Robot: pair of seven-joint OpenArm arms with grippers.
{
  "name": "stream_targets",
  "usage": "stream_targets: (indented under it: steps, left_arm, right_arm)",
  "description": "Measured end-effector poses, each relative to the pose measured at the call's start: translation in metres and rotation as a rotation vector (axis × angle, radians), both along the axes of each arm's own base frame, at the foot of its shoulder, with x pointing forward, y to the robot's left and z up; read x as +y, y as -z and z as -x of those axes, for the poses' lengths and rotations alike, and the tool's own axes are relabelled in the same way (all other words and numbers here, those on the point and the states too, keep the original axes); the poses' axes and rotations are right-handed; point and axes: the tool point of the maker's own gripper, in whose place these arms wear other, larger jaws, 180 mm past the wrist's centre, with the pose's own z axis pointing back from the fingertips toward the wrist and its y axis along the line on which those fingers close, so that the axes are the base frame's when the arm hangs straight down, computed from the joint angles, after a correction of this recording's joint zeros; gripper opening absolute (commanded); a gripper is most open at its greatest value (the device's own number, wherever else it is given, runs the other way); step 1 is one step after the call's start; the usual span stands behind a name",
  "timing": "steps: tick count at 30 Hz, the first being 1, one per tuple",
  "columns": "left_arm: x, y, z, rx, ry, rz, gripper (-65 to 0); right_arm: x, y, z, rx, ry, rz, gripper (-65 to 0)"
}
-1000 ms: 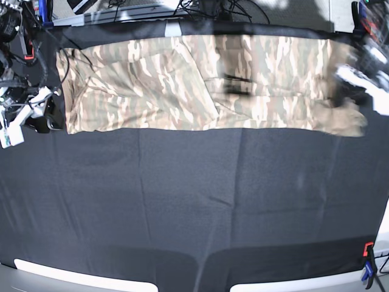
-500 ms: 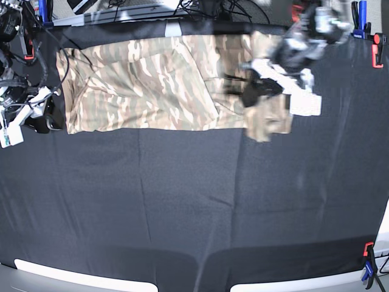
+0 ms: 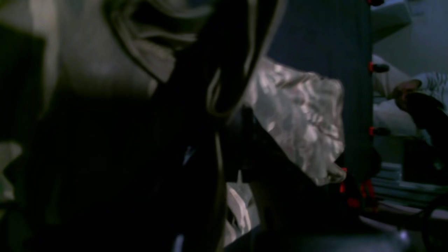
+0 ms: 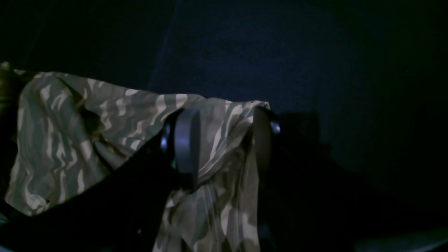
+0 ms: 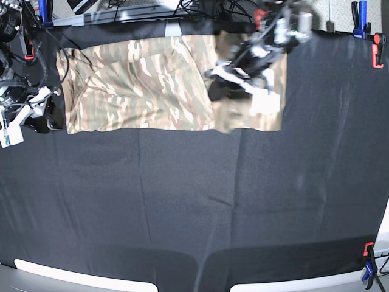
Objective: Layout the t-shirt on the table in an organized manner, then fold the t-shirt properly
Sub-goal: 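Fold that end inward over the middle with the left gripper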
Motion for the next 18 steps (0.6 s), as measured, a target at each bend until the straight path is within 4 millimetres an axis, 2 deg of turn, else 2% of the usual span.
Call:
stream_targets:
  steps: [2, 4, 6, 11, 12, 15, 16, 18]
  left_arm:
    - [-0.018, -0.01, -0.002, -0.049, 0.052, 0.062, -37.5]
    - [-0.034, -0.036, -0.005, -0.143, 0.121, 0.156, -31.7]
    - [-0.042, -0.054, -0.006, -0.208, 0.173, 0.217, -31.7]
    - [-0.044, -0.059, -0.013, -0.242, 0.22, 0.185, -31.7]
    - [-0.047, -0.062, -0.012, -0.26, 0.251, 0.182, -31.7]
    - [-0.049, -0.07, -0.017, -0.298, 0.291, 0.165, -31.7]
    - [-0.047, -0.073, -0.019, -0.319, 0.301, 0.143, -31.7]
    - [-0.038, -0.075, -0.024, -0.361, 0.327, 0.06, -31.7]
  right_arm:
    - [0.0, 0.0, 0.0, 0.0, 0.0, 0.0, -40.8]
    - [-0.001, 0.002, 0.002, 0.014, 0.0, 0.005, -40.8]
    - [-0.001, 0.005, 0.004, 0.036, -0.001, 0.013, -40.8]
    - [-0.003, 0.011, 0.009, 0.077, -0.002, 0.028, -40.7]
    - [-0.003, 0.012, 0.009, 0.078, -0.002, 0.029, -39.1]
    - [-0.004, 0.015, 0.012, 0.101, -0.002, 0.038, -27.6]
    - [-0.005, 0.016, 0.012, 0.104, -0.001, 0.034, -25.6]
    - [-0.006, 0.02, 0.013, 0.113, 0.008, 0.01, -25.3]
